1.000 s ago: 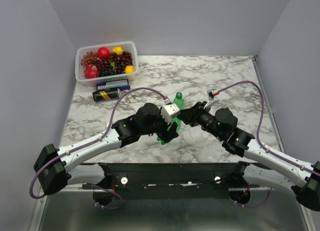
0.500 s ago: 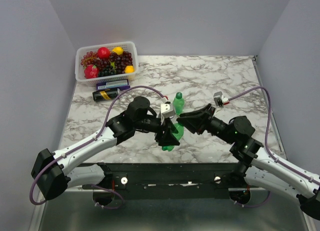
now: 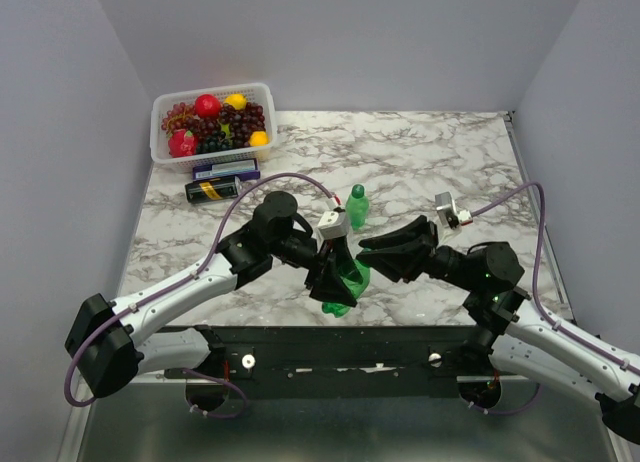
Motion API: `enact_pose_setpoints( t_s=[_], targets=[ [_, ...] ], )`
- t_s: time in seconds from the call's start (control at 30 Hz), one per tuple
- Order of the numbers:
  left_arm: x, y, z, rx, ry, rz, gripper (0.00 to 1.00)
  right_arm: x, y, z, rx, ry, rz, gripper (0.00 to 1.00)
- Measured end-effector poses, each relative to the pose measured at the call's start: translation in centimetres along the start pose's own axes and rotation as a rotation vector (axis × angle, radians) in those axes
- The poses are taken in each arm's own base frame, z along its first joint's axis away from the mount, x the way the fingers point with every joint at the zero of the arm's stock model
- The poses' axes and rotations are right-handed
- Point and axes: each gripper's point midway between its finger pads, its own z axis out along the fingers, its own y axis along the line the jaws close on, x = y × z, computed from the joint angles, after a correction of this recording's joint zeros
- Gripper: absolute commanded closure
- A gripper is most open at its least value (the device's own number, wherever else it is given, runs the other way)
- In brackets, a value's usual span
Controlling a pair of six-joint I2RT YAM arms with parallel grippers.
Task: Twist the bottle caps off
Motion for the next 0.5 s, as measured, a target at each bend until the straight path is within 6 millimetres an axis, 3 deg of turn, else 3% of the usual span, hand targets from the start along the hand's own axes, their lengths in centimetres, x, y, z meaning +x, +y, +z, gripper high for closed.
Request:
enact_pose_setpoints(
  t_s=[0.37,0.5],
  targets=[
    [0.0,-1.5,0.3,0.109,-0.002,-0.023,0.89,-0.2,1.7,-0.4,-0.095,-0.013,-0.051,0.99],
    [0.5,-0.7,0.3,0.069,0.016,-0.014,0.89,0.2,1.2,-0.6,-0.067,0.003,-0.048,0.82]
  ],
)
